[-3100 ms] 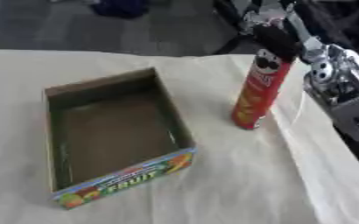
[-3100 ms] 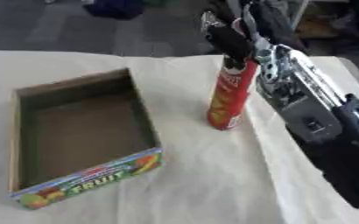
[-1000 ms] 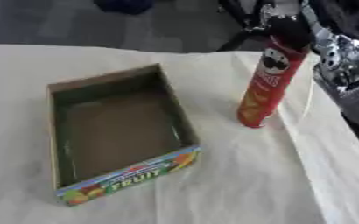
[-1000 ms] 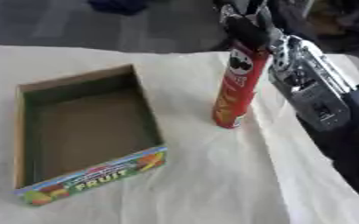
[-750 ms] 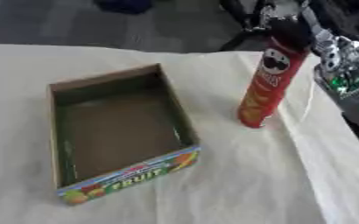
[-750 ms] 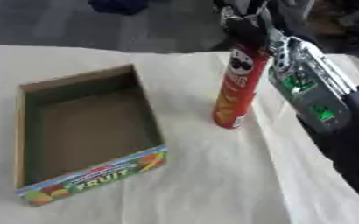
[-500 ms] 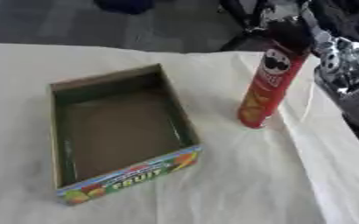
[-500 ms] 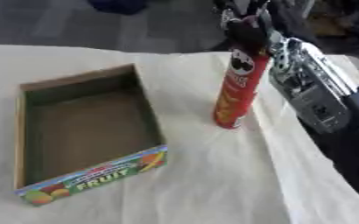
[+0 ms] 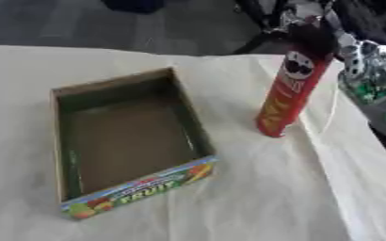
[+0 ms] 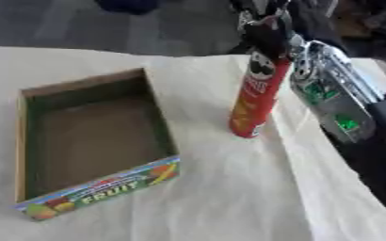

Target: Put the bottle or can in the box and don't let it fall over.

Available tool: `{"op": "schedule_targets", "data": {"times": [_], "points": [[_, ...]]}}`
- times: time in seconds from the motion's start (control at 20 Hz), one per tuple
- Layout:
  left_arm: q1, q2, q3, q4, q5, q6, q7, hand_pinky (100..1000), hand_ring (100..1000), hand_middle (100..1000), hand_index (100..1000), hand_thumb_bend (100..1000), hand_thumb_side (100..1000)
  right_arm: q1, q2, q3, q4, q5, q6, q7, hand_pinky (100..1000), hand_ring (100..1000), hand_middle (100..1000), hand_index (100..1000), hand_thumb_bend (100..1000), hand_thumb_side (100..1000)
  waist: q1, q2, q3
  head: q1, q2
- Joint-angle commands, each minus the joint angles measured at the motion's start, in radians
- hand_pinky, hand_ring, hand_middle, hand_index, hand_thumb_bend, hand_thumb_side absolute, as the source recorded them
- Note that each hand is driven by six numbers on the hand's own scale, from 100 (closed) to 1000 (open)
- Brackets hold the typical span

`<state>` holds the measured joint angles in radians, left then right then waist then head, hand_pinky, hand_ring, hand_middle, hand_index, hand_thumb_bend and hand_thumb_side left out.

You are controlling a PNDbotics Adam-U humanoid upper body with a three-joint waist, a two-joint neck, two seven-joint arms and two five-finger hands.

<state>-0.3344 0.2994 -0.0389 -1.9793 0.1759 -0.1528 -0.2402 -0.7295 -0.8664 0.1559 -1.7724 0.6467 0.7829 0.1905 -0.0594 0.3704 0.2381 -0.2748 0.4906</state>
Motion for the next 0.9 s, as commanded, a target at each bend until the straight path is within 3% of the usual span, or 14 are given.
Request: {"op": "schedule_targets", "data": {"times": [0.05,0.35,0.4,0.45,0.6,0.65,0.7,0.75,0.8,0.85,0.9], "points": [[-0.014,0.017,0.002,-0.021,-0.006,0.002,-0.002,459,760,797,823,100,697,0.002,-0.018,0.011,0.003,0.007,0.007,0.024,763,880,940,922,100,961,0.003,-0.009,0.002,0.000,-0.004],[-0.015,0.017,0.002,-0.021,-0.006,0.004,-0.004,460,760,797,822,100,694,0.002,-0.016,0.019,0.005,0.042,0.002,0.086,703,841,921,910,100,741,0.002,-0.006,0.002,0.000,-0.002],[-0.015,0.017,0.002,-0.021,-0.005,0.004,-0.004,460,760,797,822,100,694,0.001,-0.015,0.019,0.004,0.047,0.002,0.098,703,841,921,910,100,741,0.002,-0.006,0.002,0.000,-0.002],[-0.015,0.017,0.002,-0.021,-0.005,0.004,-0.005,460,761,797,822,100,694,0.000,-0.015,0.018,0.004,0.051,0.003,0.109,652,822,913,899,100,663,0.002,-0.006,0.002,0.000,-0.002],[-0.016,0.016,0.001,-0.021,-0.004,0.005,-0.006,460,760,797,821,100,693,-0.002,-0.012,0.016,0.004,0.053,0.015,0.133,588,787,888,875,100,570,0.002,-0.005,0.002,0.000,-0.003],[-0.016,0.016,0.001,-0.021,-0.003,0.005,-0.006,460,761,796,821,100,694,-0.003,-0.010,0.016,0.004,0.051,0.019,0.137,536,763,876,857,100,479,0.002,-0.005,0.002,0.000,-0.004],[-0.016,0.016,0.001,-0.021,-0.003,0.005,-0.006,460,760,796,821,100,694,-0.004,-0.010,0.016,0.004,0.048,0.023,0.140,523,758,872,851,100,459,0.002,-0.004,0.002,0.000,-0.004],[-0.016,0.016,0.001,-0.021,-0.003,0.006,-0.007,460,760,793,821,100,694,-0.005,-0.009,0.016,0.004,0.045,0.027,0.142,471,743,845,824,100,358,0.002,-0.004,0.002,0.000,-0.004],[-0.016,0.016,0.001,-0.021,-0.003,0.006,-0.007,460,761,793,821,100,694,-0.005,-0.008,0.016,0.005,0.041,0.031,0.143,450,737,835,815,100,317,0.002,-0.003,0.002,-0.001,-0.004],[-0.016,0.016,0.001,-0.021,-0.003,0.007,-0.008,461,761,792,821,100,694,-0.006,-0.008,0.017,0.006,0.037,0.034,0.144,408,721,807,798,100,207,0.002,-0.003,0.002,-0.001,-0.004],[-0.016,0.016,0.001,-0.021,-0.003,0.007,-0.009,461,761,792,821,100,694,-0.006,-0.008,0.018,0.007,0.035,0.037,0.145,403,719,802,796,100,194,0.002,-0.002,0.002,-0.001,-0.004]]}}
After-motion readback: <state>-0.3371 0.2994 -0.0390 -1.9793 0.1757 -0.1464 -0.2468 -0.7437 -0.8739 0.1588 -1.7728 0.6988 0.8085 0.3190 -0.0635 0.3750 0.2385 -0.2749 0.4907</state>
